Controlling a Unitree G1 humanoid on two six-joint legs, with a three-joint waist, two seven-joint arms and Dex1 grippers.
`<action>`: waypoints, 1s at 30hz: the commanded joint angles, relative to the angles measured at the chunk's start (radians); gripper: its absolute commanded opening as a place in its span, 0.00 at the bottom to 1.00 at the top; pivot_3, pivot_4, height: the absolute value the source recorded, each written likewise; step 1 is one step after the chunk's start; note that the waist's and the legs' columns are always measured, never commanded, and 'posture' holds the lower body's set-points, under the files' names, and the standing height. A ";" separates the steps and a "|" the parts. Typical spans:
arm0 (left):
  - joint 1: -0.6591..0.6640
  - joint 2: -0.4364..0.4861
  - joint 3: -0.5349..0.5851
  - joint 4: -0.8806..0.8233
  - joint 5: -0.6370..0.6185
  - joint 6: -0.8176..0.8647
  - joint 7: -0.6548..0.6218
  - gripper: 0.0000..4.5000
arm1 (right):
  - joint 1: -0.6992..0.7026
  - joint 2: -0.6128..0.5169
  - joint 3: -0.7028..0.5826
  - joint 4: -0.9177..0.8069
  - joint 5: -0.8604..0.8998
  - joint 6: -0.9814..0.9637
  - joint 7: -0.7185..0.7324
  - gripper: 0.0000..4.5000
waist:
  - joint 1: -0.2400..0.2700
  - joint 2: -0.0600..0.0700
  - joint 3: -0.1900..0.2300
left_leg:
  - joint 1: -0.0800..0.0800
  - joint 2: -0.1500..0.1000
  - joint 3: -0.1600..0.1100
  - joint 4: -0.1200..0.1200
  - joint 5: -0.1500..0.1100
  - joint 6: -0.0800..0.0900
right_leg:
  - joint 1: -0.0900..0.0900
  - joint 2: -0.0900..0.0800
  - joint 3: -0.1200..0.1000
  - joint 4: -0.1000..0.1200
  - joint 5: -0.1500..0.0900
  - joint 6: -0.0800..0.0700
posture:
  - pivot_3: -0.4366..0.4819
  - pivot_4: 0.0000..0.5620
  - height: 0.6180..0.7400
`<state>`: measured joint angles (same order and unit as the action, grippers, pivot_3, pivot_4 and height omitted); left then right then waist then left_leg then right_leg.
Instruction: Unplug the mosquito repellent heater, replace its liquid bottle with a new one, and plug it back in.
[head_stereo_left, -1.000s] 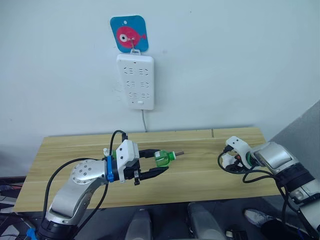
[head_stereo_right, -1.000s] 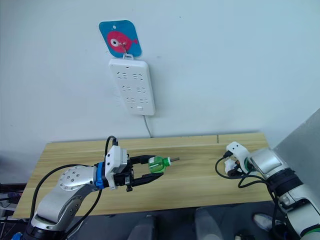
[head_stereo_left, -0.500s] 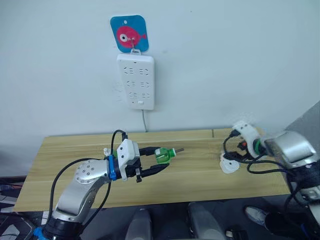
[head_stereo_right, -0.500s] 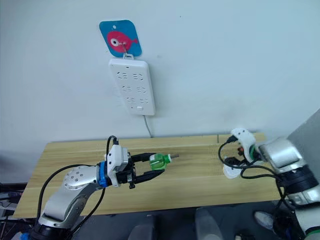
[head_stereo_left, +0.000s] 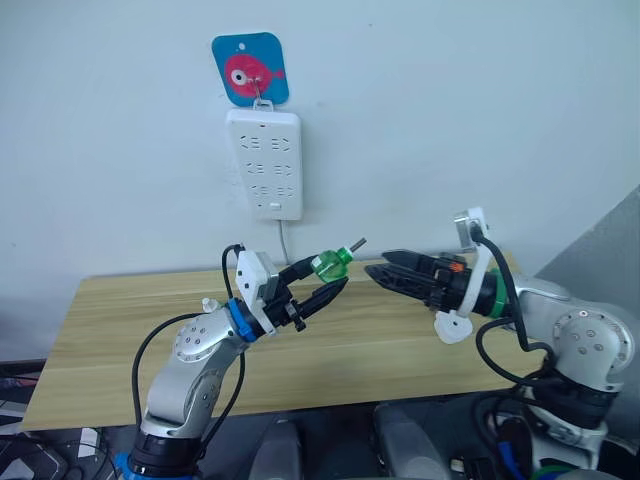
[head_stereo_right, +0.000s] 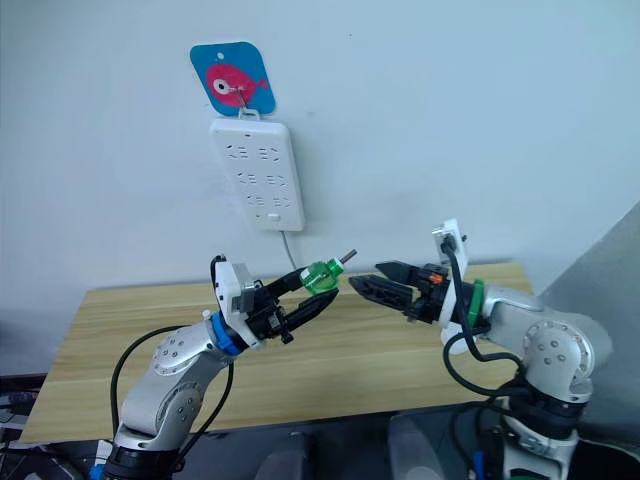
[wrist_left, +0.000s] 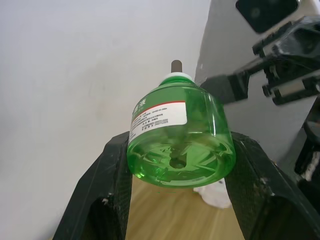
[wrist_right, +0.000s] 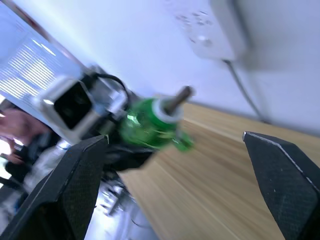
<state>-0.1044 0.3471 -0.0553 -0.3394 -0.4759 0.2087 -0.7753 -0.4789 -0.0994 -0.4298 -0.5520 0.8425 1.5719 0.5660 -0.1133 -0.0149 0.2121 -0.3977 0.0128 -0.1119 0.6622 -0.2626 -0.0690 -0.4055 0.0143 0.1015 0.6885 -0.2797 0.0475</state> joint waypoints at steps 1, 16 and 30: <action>-0.020 -0.004 -0.015 -0.034 0.021 -0.051 -0.008 0.49 | -0.035 0.078 -0.040 0.000 0.029 0.036 -0.084 1.00 | -0.004 0.000 -0.001 | 0.000 0.000 0.000 0.000 0.000 0.000 | 0.000 0.000 0.000 0.000 0.000 -0.001 | 0.31 0.26 0.90; -0.047 -0.014 -0.034 -0.028 0.048 -0.084 0.026 0.49 | -0.066 0.262 -0.074 0.084 0.108 0.009 -0.245 1.00 | -0.030 0.002 -0.004 | 0.000 0.000 -0.001 -0.001 0.000 0.000 | -0.001 0.000 0.000 0.001 0.001 -0.001 | 0.32 0.23 0.90; -0.021 -0.016 -0.054 -0.058 0.056 -0.091 0.046 0.49 | -0.050 0.247 -0.049 0.128 0.253 -0.050 -0.363 0.19 | -0.031 0.003 -0.005 | -0.001 0.000 -0.001 -0.001 0.000 0.000 | -0.001 0.000 0.000 0.001 0.001 -0.001 | 0.33 0.23 0.90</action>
<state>-0.1263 0.3377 -0.0985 -0.3486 -0.4218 0.1376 -0.7312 -0.5285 0.1422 -0.5074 -0.4094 1.0521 1.5294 0.2091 -0.1441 -0.0118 0.2068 -0.3984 0.0125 -0.1124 0.6609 -0.2627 -0.0689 -0.4063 0.0143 0.1016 0.6892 -0.2792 0.0467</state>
